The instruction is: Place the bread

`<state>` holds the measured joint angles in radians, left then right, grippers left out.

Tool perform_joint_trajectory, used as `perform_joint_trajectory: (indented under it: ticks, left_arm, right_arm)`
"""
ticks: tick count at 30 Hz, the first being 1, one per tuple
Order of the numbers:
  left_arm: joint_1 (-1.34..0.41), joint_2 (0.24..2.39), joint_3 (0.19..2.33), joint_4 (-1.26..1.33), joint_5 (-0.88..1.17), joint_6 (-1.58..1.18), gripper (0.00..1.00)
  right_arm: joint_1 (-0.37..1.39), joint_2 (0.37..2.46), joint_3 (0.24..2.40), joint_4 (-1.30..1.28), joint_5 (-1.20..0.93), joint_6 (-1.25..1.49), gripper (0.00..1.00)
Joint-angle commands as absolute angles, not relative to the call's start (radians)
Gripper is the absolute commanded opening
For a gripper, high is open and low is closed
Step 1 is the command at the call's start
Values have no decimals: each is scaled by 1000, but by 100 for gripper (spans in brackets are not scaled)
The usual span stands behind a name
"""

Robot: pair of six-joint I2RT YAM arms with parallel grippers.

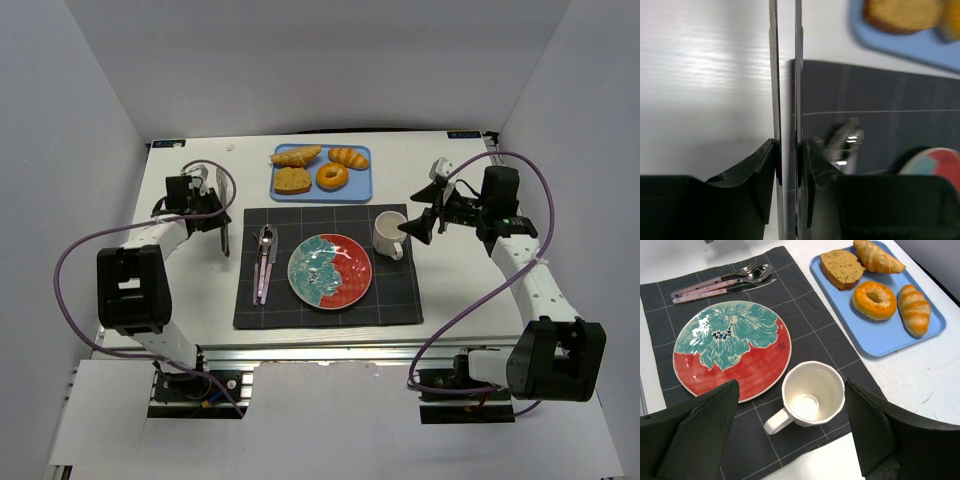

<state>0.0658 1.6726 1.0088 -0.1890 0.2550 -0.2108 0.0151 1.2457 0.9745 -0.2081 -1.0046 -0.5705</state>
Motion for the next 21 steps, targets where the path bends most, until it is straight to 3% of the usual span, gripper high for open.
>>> perform_joint_trajectory:
  ticks: [1,9,21]
  left_arm:
    - [15,1592,1025,-31,463,-527,37]
    - [-78,1644,1095,-21,512,-690,43]
    - [-107,1741,1276,-222,443,-575,47]
  right_arm:
    - [11,1244,997,-164,-1043,-538,89]
    - [-29,1238,986,-161,-1054,-538,89]
    - [-43,1238,971,-150,-1066,-528,89]
